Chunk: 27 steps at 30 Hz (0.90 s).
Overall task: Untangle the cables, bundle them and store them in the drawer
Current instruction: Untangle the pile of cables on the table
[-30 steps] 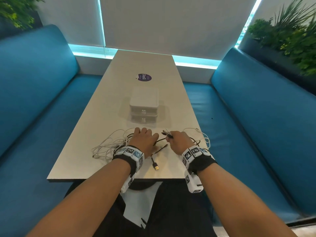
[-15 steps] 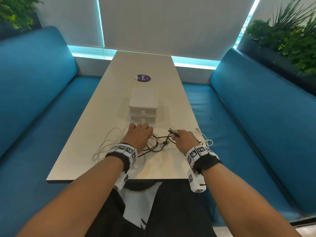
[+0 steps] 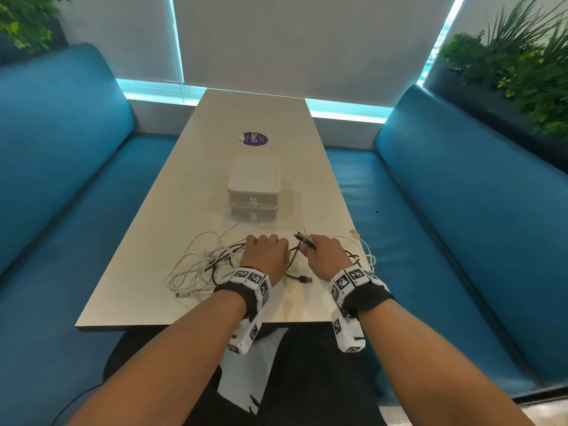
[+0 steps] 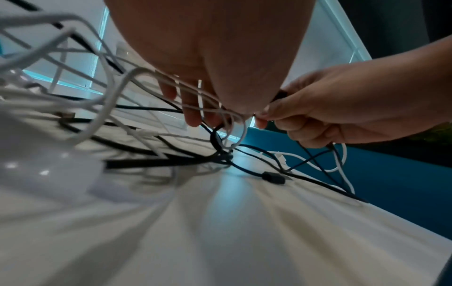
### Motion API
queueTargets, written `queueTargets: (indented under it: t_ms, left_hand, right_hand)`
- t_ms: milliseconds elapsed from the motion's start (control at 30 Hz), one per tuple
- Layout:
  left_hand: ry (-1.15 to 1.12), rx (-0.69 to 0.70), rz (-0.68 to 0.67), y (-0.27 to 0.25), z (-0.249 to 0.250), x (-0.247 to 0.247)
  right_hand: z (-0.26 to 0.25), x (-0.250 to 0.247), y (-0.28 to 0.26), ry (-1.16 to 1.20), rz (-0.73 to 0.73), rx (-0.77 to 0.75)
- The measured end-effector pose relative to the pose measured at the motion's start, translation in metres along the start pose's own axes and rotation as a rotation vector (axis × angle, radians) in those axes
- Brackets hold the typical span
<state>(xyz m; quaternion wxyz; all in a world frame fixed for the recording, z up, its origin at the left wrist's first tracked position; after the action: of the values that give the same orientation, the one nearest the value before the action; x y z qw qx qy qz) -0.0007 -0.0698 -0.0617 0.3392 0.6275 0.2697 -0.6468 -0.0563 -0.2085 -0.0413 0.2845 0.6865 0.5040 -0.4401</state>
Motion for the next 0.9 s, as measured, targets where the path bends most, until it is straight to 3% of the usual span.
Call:
queueTargets:
  t_ms: [167,333,567,900]
  left_hand:
    - [0.047,-0.054,-0.165,-0.001,-0.005,0.004]
    - [0.105,-0.059,-0.167,-0.005,-0.001,-0.001]
    - [-0.044,-0.098,-0.121,-0.004,0.001,-0.008]
    - [-0.094,-0.059,-0.217,-0.004,-0.008,-0.007]
  right_hand:
    - [0.004,0.005,0.000,-0.039,-0.037,0.021]
    - [0.001,0.005,0.003,-0.014,-0.026,0.020]
    - [0.000,0.004,0.006,0.006,0.005,0.032]
    - [0.002,0.000,0.012,-0.023,0.045,0.090]
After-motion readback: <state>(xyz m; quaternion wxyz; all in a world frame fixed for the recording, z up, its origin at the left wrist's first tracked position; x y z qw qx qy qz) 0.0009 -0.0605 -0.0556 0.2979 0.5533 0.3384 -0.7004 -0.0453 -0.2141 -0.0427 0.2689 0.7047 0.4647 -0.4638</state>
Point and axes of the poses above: each hand's wrist, its own y-axis towards the middle knuckle, its own x-axis out of the palm, z = x × y, the point moved 2 cm from there along y, towards the middle knuckle, and after that the axes turned 1 degree about z, right-handed, at the moved point
